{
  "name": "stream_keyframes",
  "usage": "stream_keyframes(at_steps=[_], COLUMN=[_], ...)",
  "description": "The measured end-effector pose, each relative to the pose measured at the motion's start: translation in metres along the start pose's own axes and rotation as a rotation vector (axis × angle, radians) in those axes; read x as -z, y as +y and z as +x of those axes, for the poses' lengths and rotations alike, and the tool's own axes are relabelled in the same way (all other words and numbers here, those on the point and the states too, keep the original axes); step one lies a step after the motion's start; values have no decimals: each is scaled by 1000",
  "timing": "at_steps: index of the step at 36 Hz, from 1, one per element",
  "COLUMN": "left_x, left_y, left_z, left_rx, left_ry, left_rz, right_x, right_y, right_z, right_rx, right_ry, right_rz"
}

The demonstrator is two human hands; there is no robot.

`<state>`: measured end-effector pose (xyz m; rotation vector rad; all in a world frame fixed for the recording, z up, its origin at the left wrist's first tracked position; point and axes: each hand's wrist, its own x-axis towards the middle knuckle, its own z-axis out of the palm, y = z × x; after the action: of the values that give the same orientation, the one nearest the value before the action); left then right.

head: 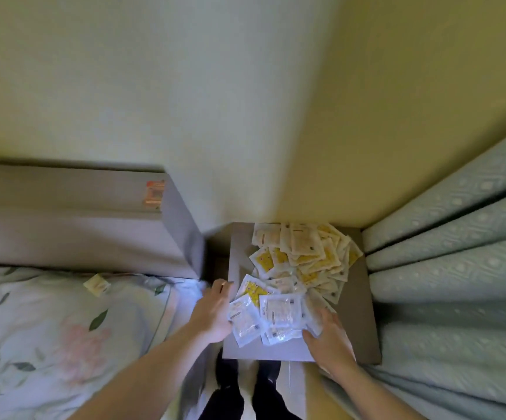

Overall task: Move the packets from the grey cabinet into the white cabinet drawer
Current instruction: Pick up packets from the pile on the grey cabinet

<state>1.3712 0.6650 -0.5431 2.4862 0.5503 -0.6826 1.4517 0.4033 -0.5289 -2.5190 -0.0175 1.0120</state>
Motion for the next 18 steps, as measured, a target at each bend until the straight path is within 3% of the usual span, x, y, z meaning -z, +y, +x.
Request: stream_keyframes(at_steps=[8, 14, 18], left_x=[-51, -81, -96], left_y=[-17, -19, -18], left_z=[76, 101, 111], left_rx=[-85, -285, -328], left_ry=[-98, -67, -33], left_rz=[136, 296, 355], right_x=[-39, -64, -77], right_y=[17, 33, 38], right_z=[37, 57, 69], right_rx=[-83, -138, -137], right_ry=[94, 103, 141], right_rz=[138, 161, 167])
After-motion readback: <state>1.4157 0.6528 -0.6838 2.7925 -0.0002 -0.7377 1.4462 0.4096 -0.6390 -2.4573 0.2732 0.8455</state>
